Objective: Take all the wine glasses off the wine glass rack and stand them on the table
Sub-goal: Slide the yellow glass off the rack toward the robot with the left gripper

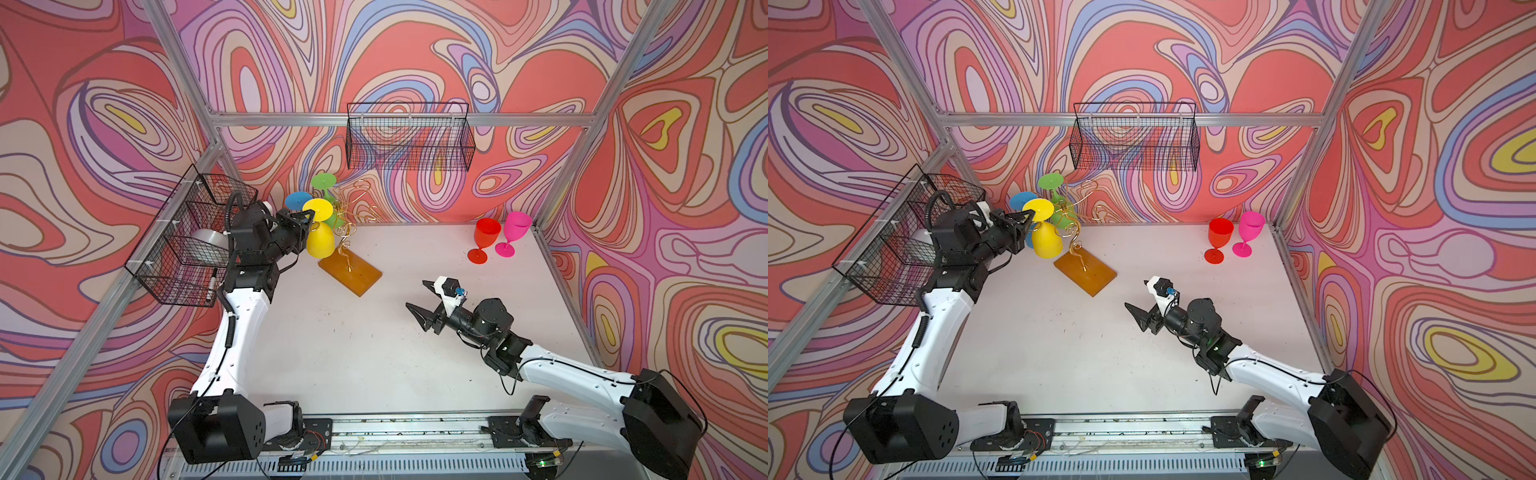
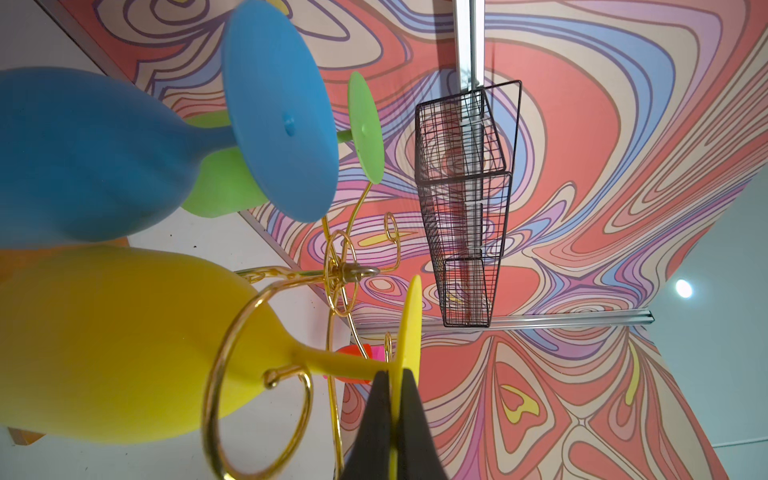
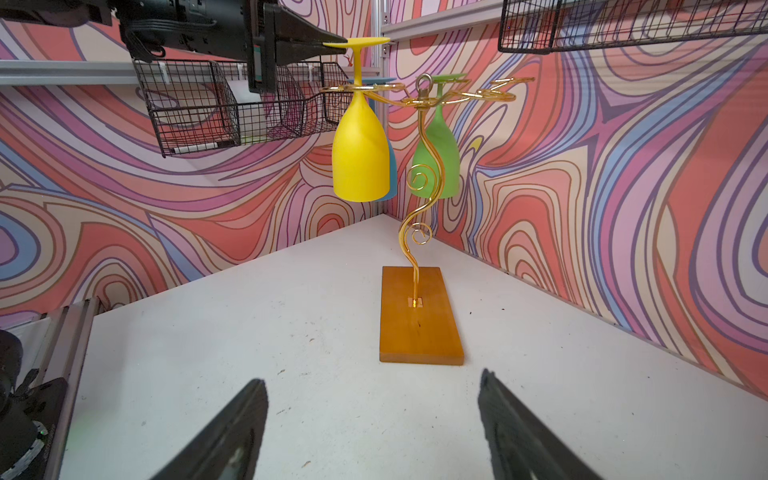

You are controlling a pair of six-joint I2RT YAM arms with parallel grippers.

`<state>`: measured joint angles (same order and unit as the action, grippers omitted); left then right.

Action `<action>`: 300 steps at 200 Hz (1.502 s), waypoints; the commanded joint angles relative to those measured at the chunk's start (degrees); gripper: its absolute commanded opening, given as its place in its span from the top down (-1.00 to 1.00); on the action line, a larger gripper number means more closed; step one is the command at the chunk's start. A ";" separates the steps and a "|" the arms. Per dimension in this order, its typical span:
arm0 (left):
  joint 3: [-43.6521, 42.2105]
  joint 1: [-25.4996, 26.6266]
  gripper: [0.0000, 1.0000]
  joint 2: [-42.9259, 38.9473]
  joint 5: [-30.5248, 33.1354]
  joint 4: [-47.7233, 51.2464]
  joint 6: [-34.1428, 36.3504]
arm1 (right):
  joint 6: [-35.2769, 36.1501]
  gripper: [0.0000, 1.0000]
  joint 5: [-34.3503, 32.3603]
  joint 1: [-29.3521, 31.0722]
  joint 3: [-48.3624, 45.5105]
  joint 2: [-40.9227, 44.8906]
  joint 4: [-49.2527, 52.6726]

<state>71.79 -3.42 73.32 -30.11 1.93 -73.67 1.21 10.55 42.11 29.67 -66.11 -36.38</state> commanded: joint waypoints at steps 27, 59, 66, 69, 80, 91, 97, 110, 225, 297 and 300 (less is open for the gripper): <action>1.25 0.26 1.00 -2.08 -3.99 2.34 2.71 | -0.05 -0.67 0.38 0.34 1.32 0.53 0.78; 0.56 0.26 1.00 -4.16 -5.26 4.97 3.97 | -0.11 -0.67 0.43 0.34 1.35 0.41 0.87; 0.31 0.26 1.00 -4.60 -5.64 5.25 4.23 | -0.22 -0.67 0.41 0.34 1.35 0.36 0.87; 0.24 0.26 1.00 -4.77 -5.86 5.38 4.28 | -0.17 -0.67 0.50 0.34 1.35 0.36 0.87; -0.23 0.26 1.00 -5.41 -6.34 6.03 4.63 | -0.28 -0.67 0.52 0.34 1.44 0.28 0.96; -0.72 0.26 1.00 -6.46 -6.69 6.85 5.29 | -0.40 -0.67 0.61 0.33 1.55 0.19 1.18; -1.02 0.26 1.00 -6.93 -6.86 7.17 5.49 | -0.38 -0.67 0.68 0.34 1.67 0.19 1.31; -1.68 0.26 1.00 -7.96 -7.35 8.10 6.10 | -0.42 -0.67 0.62 0.34 1.70 0.05 1.39; -7.19 0.26 1.00 -19.64 -12.61 21.37 19.65 | -2.98 -0.67 -2.80 0.32 5.39 -2.66 7.74; -16.26 0.85 1.00 -29.22 -9.35 29.23 32.08 | -8.52 -0.67 -11.91 0.34 11.04 -6.20 19.63; -16.71 0.87 1.00 -29.57 -9.30 29.39 32.53 | -8.99 -0.67 -12.07 0.34 11.04 -6.28 20.14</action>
<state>57.12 -3.16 46.63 -40.80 27.62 -47.72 -4.08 2.33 42.11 39.62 -71.29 -21.93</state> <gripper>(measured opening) 0.048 0.837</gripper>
